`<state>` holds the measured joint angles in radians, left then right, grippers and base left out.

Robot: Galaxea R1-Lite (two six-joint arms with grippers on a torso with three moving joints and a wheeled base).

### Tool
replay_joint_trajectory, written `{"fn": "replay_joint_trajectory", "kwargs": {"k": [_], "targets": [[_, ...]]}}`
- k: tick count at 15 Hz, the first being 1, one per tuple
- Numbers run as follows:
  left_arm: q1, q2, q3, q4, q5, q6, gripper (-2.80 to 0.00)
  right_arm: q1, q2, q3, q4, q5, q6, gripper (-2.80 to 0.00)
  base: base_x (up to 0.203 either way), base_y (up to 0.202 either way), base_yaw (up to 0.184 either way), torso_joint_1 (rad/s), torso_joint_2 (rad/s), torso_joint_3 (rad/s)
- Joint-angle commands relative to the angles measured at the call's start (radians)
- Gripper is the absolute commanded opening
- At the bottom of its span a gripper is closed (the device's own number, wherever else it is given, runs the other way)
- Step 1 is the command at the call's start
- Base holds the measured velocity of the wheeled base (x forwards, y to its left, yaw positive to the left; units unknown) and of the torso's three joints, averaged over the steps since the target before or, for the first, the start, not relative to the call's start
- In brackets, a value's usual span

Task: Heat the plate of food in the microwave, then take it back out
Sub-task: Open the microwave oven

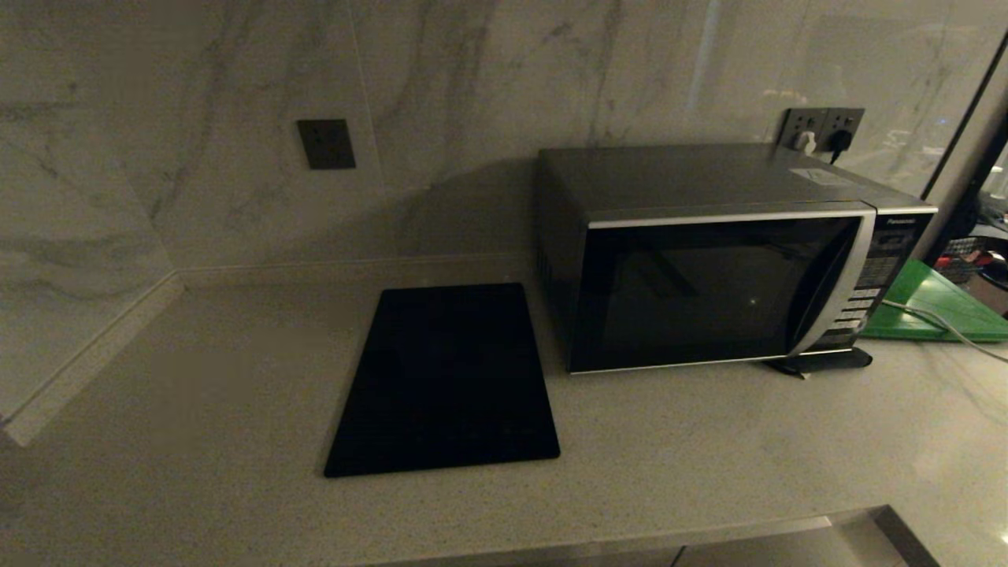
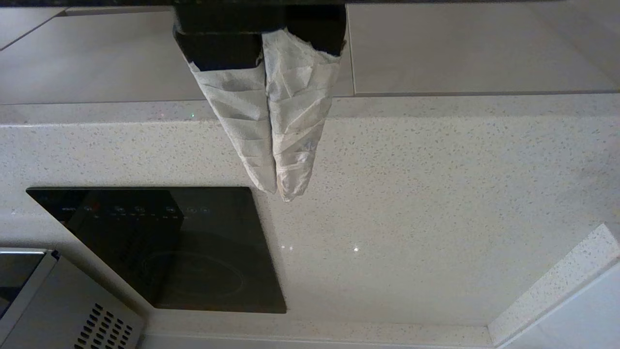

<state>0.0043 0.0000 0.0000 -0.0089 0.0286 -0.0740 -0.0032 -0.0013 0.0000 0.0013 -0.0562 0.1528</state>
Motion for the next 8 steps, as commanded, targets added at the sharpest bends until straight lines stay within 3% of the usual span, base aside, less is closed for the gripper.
{"fn": "replay_joint_trajectory", "kwargs": {"k": [1,8], "targets": [[0.0,0.002,0.0,0.0,0.001,-0.001,-2.8,0.0,0.001,0.003,0.0,-0.001,0.001,-2.8,0.0,0.0,0.0,0.0,0.0,0.0],[0.0,0.002,0.0,0.0,0.001,-0.001,-2.8,0.0,0.001,0.003,0.0,-0.001,-0.002,-2.8,0.0,0.0,0.0,0.0,0.0,0.0]]}}
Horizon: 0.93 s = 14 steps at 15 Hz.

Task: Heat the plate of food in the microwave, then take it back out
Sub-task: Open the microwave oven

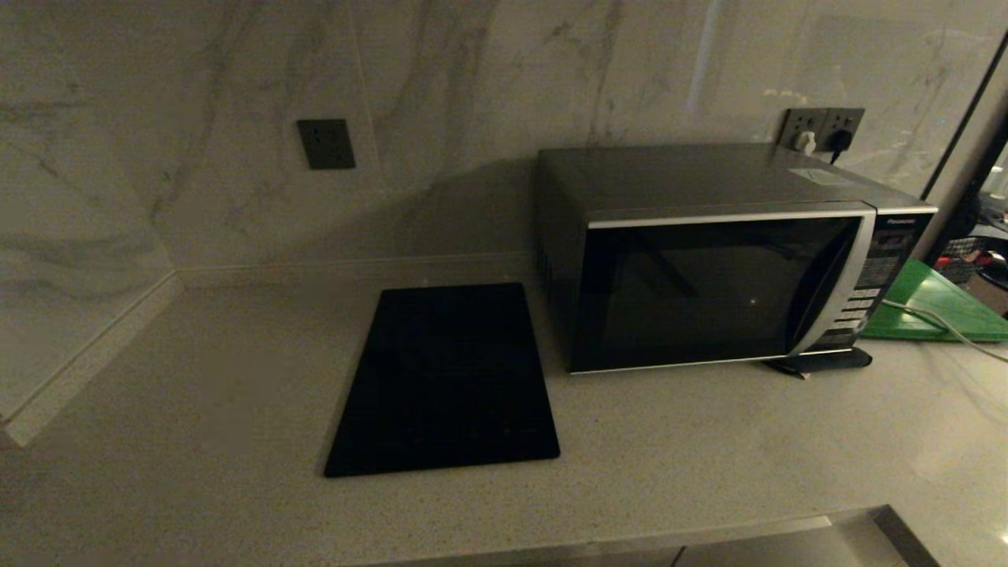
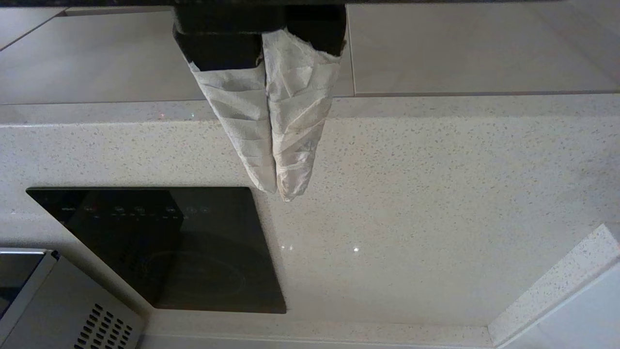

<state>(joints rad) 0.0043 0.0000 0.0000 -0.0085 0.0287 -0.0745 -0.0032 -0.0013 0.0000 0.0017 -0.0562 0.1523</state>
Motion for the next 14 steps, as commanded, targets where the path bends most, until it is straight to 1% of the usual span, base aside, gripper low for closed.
{"fn": "replay_joint_trajectory", "kwargs": {"k": [1,4,7,8,10,12,14], "targets": [[0.0,0.002,0.0,-0.001,0.0,-0.001,-2.8,0.0,0.001,0.003,0.0,0.002,-0.006,-2.8,0.0,0.0,0.0,0.0,0.0,0.0],[0.0,0.002,0.0,-0.001,0.0,-0.001,-2.8,0.0,0.001,0.003,0.006,0.01,-0.063,-2.8,0.0,0.0,0.0,0.0,0.0,0.0],[0.0,0.002,0.0,-0.001,0.0,-0.001,-2.8,0.0,0.001,0.003,0.002,0.01,-0.057,-2.8,0.0,0.0,0.0,0.0,0.0,0.0],[0.0,0.002,0.0,-0.001,0.0,-0.001,-2.8,0.0,0.001,0.003,-0.024,0.008,-0.058,-2.8,0.0,0.0,0.0,0.0,0.0,0.0],[0.0,0.002,0.0,-0.001,0.0,-0.001,-2.8,0.0,0.001,-0.014,-0.118,0.004,-0.063,-2.8,0.0,0.0,0.0,0.0,0.0,0.0],[0.0,0.002,0.0,-0.001,0.0,-0.001,-2.8,0.0,0.007,-0.111,-0.055,0.002,-0.062,-2.8,0.0,0.0,0.0,0.0,0.0,0.0],[0.0,0.002,0.0,-0.001,0.0,-0.001,-2.8,0.0,0.02,-0.258,0.061,0.0,-0.061,-2.8,0.0,0.0,0.0,0.0,0.0,0.0]]}}
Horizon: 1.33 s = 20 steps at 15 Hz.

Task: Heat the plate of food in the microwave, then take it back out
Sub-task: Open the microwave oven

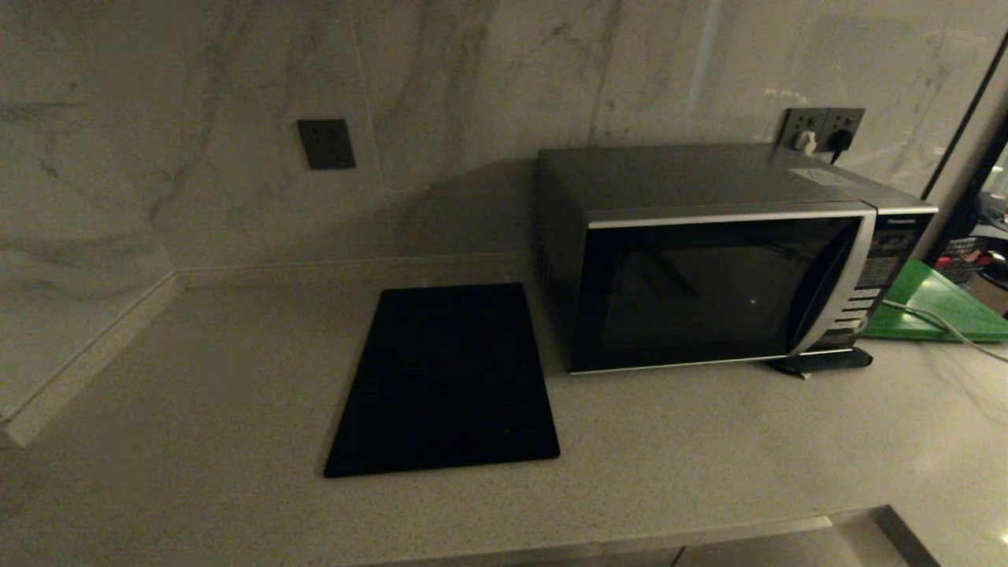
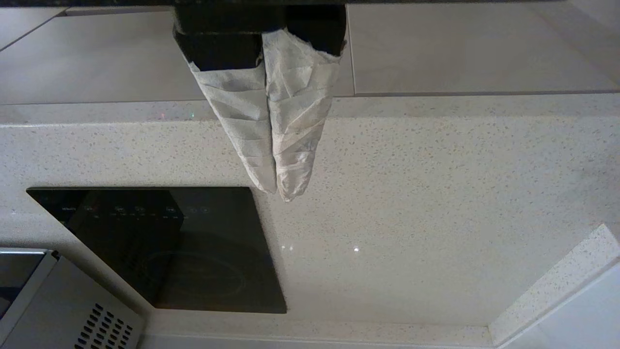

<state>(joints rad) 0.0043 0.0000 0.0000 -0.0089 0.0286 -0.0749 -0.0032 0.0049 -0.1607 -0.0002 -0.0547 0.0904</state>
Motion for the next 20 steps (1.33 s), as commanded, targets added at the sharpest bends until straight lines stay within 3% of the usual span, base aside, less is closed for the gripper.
{"fn": "replay_joint_trajectory", "kwargs": {"k": [1,5,11,14,16,19,20], "targets": [[0.0,0.002,0.0,0.0,0.001,0.0,-2.8,0.0,0.03,-0.172,0.112,-0.002,-0.002,-2.8,0.0,0.0,0.0,0.0,0.0,0.0],[0.0,0.002,0.0,0.0,0.001,0.0,-2.8,-0.003,0.297,-0.426,0.164,-0.053,-0.004,-2.8,0.0,0.0,0.0,0.0,0.0,0.0],[0.0,0.002,0.0,0.0,0.001,0.0,-2.8,-0.007,0.715,-0.796,0.173,-0.315,-0.006,-2.8,0.0,0.0,0.0,0.0,0.0,0.0],[0.0,0.002,0.0,0.0,0.001,0.0,-2.8,-0.008,0.841,-0.84,0.175,-0.505,-0.04,-2.8,0.0,0.0,0.0,0.0,0.0,0.0],[0.0,0.002,0.0,0.0,0.001,0.0,-2.8,-0.007,0.877,-0.864,0.173,-0.703,-0.147,-2.8,0.0,0.0,0.0,0.0,0.0,0.0],[0.0,0.002,0.0,0.0,0.001,0.0,-2.8,-0.008,0.898,-0.881,0.174,-0.773,-0.175,-2.8,0.0,0.0,0.0,0.0,0.0,0.0],[0.0,0.002,0.0,0.0,0.001,0.0,-2.8,-0.008,0.911,-0.883,0.173,-0.831,-0.175,-2.8,0.0,0.0,0.0,0.0,0.0,0.0]]}}
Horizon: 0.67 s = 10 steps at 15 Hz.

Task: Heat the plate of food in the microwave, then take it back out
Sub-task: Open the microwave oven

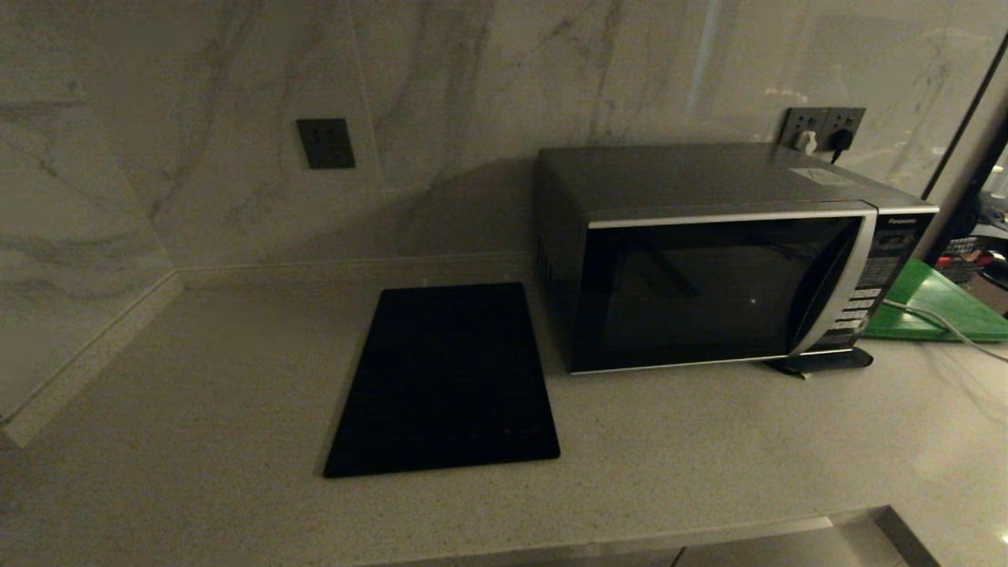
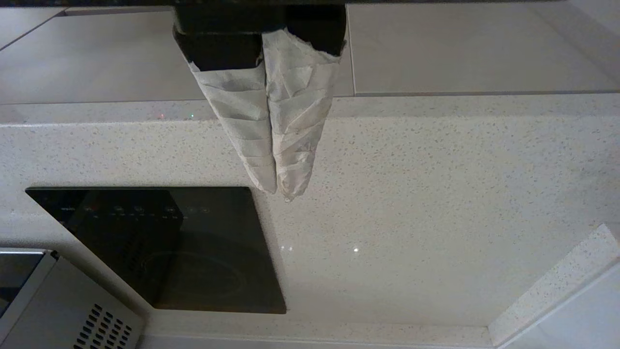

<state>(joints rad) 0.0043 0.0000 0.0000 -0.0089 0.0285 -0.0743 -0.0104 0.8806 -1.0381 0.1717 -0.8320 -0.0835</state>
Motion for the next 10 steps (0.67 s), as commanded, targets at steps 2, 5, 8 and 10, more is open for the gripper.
{"fn": "replay_joint_trajectory", "kwargs": {"k": [2,5,8,10], "targets": [[0.0,0.002,0.0,0.0,0.001,-0.001,-2.8,0.001,0.059,-0.01,-0.002,-0.176,-0.001,-2.8,0.0,0.0,0.0,0.0,0.0,0.0],[0.0,0.002,0.0,0.0,0.001,-0.001,-2.8,0.001,0.099,-0.021,-0.005,-0.258,0.005,-2.8,0.0,0.0,0.0,0.0,0.0,0.0],[0.0,0.002,0.0,0.0,0.001,-0.001,-2.8,0.006,0.162,-0.014,-0.074,-0.35,0.018,-2.8,0.0,0.0,0.0,0.0,0.0,0.0],[0.0,0.002,0.0,0.0,0.001,-0.001,-2.8,0.006,0.206,-0.01,-0.141,-0.393,0.029,-2.8,0.0,0.0,0.0,0.0,0.0,0.0]]}}
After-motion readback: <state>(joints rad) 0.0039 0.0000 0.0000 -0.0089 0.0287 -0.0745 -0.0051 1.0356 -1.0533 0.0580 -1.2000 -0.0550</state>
